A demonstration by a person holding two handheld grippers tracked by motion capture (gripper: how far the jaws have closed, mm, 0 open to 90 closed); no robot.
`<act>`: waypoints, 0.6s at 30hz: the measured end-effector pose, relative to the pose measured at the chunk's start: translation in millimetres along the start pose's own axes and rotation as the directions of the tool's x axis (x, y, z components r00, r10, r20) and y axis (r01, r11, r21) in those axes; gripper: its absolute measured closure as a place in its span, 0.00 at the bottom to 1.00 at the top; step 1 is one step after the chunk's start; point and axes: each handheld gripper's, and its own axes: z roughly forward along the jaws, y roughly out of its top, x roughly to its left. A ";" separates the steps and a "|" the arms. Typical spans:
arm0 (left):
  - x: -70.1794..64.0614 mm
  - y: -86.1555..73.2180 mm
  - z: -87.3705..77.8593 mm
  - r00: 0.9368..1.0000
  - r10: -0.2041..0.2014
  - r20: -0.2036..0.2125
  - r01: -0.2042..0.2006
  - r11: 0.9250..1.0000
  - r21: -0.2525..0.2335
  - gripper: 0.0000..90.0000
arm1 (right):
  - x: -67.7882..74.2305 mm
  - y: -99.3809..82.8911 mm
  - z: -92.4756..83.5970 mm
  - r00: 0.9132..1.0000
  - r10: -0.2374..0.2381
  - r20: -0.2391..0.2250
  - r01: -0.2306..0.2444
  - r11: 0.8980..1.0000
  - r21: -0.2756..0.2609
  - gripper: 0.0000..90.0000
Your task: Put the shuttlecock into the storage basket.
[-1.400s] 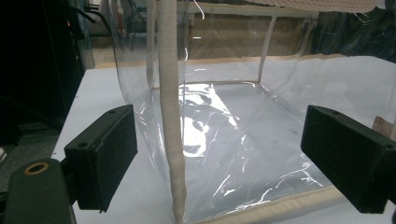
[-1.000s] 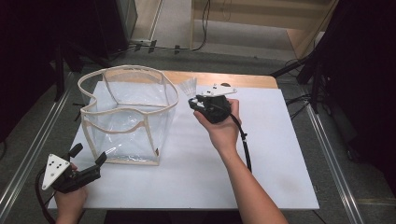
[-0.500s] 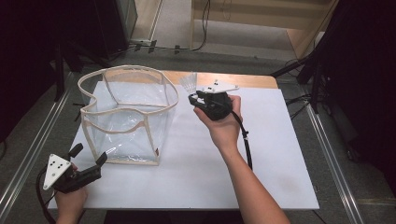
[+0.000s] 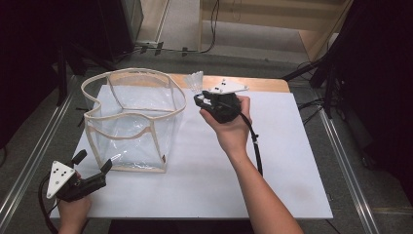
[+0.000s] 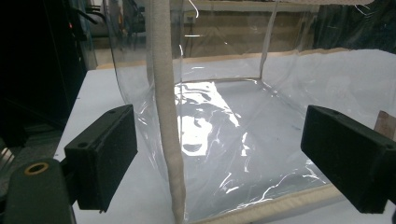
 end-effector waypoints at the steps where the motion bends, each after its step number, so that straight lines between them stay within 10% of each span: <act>1: -0.4 0.0 0.1 1.000 0.001 0.000 -0.001 1.000 0.000 0.13 | 0.8 0.9 -0.3 1.000 -0.002 -0.001 0.002 1.000 -0.003 0.68; 18: -3.4 0.2 1.5 1.000 0.025 -0.008 -0.025 1.000 0.012 0.03 | 12.0 14.0 -4.8 0.999 -0.009 -0.031 0.008 0.999 -0.037 0.68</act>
